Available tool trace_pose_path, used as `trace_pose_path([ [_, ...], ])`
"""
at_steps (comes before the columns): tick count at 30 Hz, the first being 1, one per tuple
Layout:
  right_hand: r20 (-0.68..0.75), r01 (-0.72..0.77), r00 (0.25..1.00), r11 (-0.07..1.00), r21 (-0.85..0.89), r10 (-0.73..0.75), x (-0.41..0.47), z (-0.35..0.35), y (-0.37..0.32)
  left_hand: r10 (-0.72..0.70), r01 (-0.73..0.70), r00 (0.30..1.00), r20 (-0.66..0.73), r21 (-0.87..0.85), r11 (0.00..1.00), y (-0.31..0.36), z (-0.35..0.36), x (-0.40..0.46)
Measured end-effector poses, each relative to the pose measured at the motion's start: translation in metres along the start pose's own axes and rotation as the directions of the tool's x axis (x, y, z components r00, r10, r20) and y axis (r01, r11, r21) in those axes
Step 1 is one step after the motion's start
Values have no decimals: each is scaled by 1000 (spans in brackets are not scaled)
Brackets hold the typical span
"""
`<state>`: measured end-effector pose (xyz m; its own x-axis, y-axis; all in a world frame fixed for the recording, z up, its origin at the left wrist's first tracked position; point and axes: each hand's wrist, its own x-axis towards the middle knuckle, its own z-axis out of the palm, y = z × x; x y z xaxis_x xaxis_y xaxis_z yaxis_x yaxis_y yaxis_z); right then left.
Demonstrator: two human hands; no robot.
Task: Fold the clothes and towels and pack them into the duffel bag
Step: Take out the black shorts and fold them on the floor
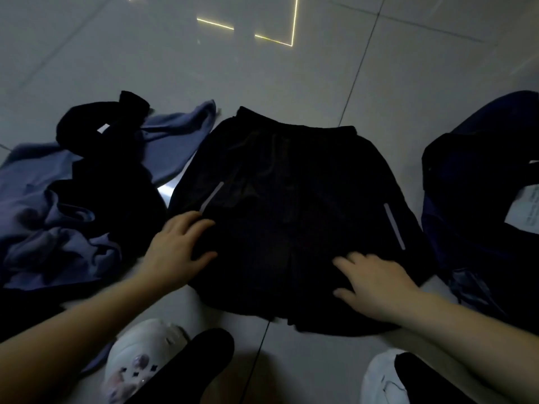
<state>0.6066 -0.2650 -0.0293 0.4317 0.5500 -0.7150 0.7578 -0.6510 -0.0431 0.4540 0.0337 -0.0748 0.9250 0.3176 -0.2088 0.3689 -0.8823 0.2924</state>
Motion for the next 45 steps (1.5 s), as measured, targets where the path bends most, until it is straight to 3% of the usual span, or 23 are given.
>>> trace_pose_path([
  [1, -83, 66, 995, 998, 12, -64, 9, -9, -6, -214, 196, 970, -111, -152, 969, -6, 4, -5],
  [2, -137, 116, 984, 993, 25, -112, 19, -18, -14, -435, 390, 894, -102, -296, 872, -13, 7, -9],
  [3, -152, 145, 979, 989, 31, -139, 31, -26, -24, -598, 537, 801, -21, -415, 734, -22, 11, -11],
  [5, -130, 151, 980, 988, 5, -149, 57, -36, -44, -750, 667, 645, 147, -586, 459, -37, 17, -13],
  [6, -110, 139, 984, 990, -24, -141, 68, -39, -53, -783, 700, 587, 207, -615, 363, -41, 19, -13],
  [10, -3, 41, 999, 998, -49, -41, 90, -16, -64, -809, 744, 484, 333, -643, 180, -42, 17, -9],
  [16, -38, 51, 998, 999, 11, -50, 82, 10, -65, -801, 638, 490, 344, -768, 60, 5, 14, -2],
  [19, -30, 38, 999, 999, 37, -37, 79, 8, -71, -791, 593, 551, 266, -791, 148, 21, 14, -1],
  [23, -2, 36, 999, 999, 19, -36, 74, 3, -81, -676, 428, 736, 39, -800, 420, 15, 6, -6],
  [29, -94, 17, 995, 997, -74, -24, 89, -21, -88, -662, 380, 738, -133, -729, 570, -28, -9, -21],
  [31, -26, -28, 999, 1000, 5, 28, 99, -23, -87, -607, 362, 785, -128, -700, 616, -40, -14, -20],
  [33, 9, -45, 999, 998, 39, 45, 105, -20, -88, -484, 368, 875, -15, -630, 684, -48, -15, -16],
  [36, 1, -24, 1000, 999, 30, 24, 111, -21, -90, -433, 453, 888, 157, -473, 756, -49, -15, -10],
  [39, -2, 7, 1000, 998, 68, -7, 118, -28, -88, -429, 403, 903, 12, -364, 840, -38, -31, -3],
  [42, -80, 119, 992, 936, 330, -98, 117, -45, -74, -333, 289, 936, -114, -293, 912, -11, -56, 2],
  [45, -215, 159, 977, 667, 728, 2, 111, -66, -45, -111, 80, 988, -110, -247, 966, 42, -67, 8],
])
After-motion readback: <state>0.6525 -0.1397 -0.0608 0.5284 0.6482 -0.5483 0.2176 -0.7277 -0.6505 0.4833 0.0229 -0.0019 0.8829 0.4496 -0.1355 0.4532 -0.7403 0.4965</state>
